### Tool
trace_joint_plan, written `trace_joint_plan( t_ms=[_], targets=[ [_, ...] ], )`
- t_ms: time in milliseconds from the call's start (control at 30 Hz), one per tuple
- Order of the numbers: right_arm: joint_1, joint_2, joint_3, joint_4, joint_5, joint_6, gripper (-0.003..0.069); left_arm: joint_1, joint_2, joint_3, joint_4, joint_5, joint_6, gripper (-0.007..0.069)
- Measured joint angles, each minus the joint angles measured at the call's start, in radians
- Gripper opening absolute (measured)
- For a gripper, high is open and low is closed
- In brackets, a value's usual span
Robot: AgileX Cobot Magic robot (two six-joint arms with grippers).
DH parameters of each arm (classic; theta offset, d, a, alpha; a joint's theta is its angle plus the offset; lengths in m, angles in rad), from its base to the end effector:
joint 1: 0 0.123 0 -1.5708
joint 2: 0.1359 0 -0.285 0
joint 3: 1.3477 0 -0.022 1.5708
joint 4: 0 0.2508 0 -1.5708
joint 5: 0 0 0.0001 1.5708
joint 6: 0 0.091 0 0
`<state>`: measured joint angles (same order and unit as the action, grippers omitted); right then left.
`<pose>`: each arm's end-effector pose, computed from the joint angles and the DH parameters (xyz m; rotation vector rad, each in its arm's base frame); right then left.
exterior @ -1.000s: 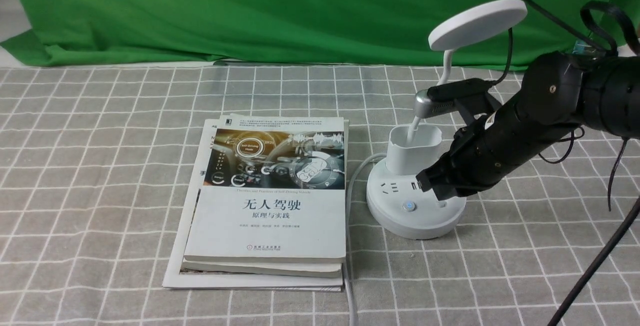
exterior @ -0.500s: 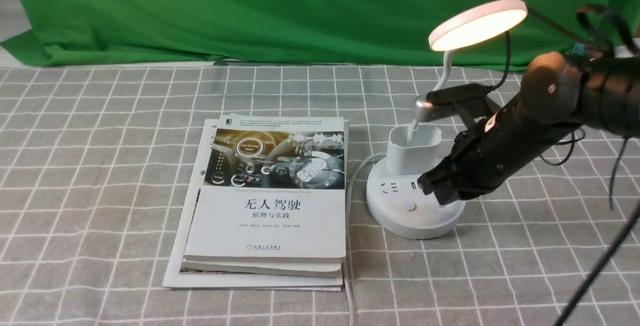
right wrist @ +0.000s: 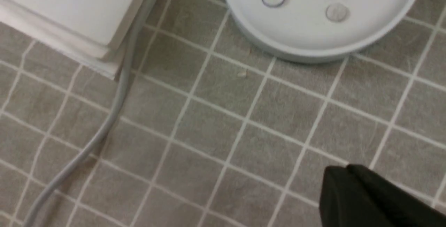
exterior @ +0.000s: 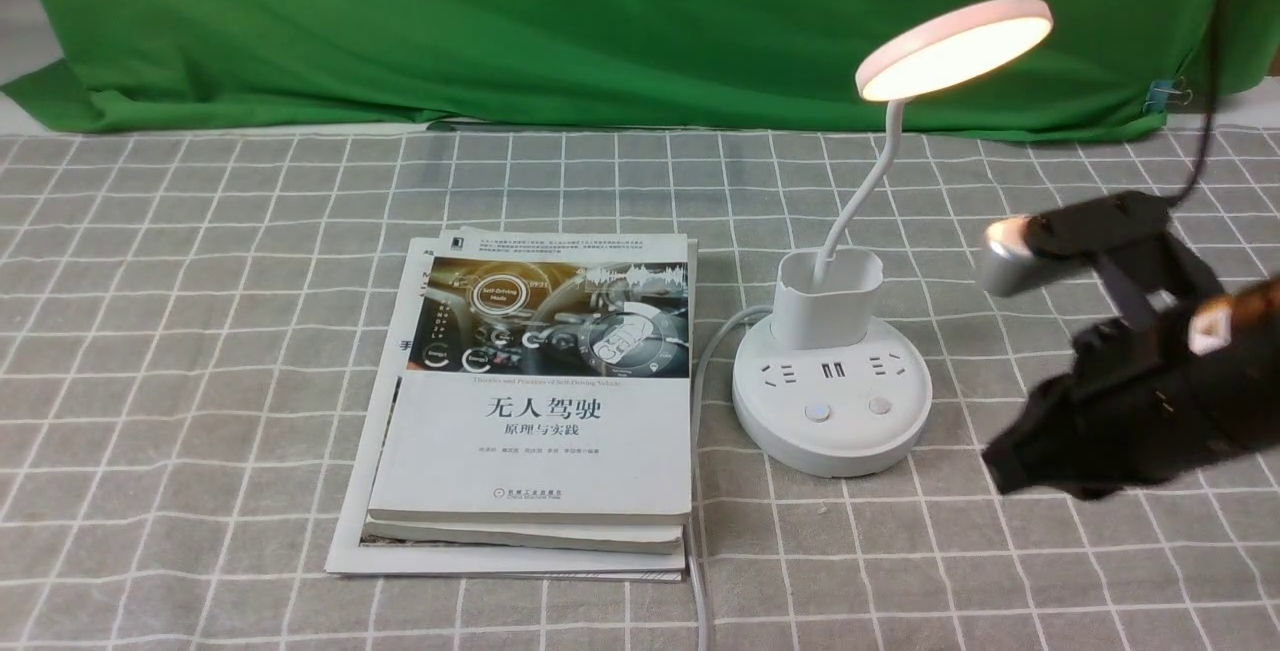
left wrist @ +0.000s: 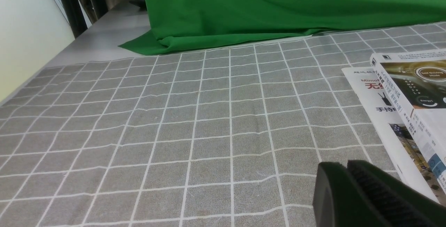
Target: Turn on the desk lamp on the grey coffee tablecloth with your hand.
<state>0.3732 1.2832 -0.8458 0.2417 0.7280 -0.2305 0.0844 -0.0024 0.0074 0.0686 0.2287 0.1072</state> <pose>0.2215 0.1023 0.2608 -0.6082 2.5785 0.3204 0.0554 0.0061 0.1901 0.0656 1.7198 0.2048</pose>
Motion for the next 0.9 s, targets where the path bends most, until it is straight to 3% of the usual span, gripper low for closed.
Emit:
trace_joint_plan(
  t_ms=[367,533,700,733,900],
  targets=[
    [0.0,-0.291,0.087,-0.003,0.03,0.078,0.0034,0.0,0.0,0.0,0.0,0.0,0.0,0.0019],
    [-0.011,-0.431,0.181,-0.006,-0.192,-0.002,0.0025,0.0,0.0,0.0,0.0,0.0,0.0,0.0019],
    [-0.112,-0.651,0.418,-0.007,-0.431,-0.054,0.0025,0.0,0.0,0.0,-0.001,0.0,0.0,0.0019],
    [-0.178,-0.767,0.524,-0.007,-0.5,-0.056,0.0025,0.0,0.0,0.0,-0.001,0.0,0.0,0.0019],
    [-0.288,-1.046,0.73,-0.007,-0.56,-0.083,0.0026,0.0,0.0,0.0,-0.001,0.0,0.0,0.0019]
  ],
)
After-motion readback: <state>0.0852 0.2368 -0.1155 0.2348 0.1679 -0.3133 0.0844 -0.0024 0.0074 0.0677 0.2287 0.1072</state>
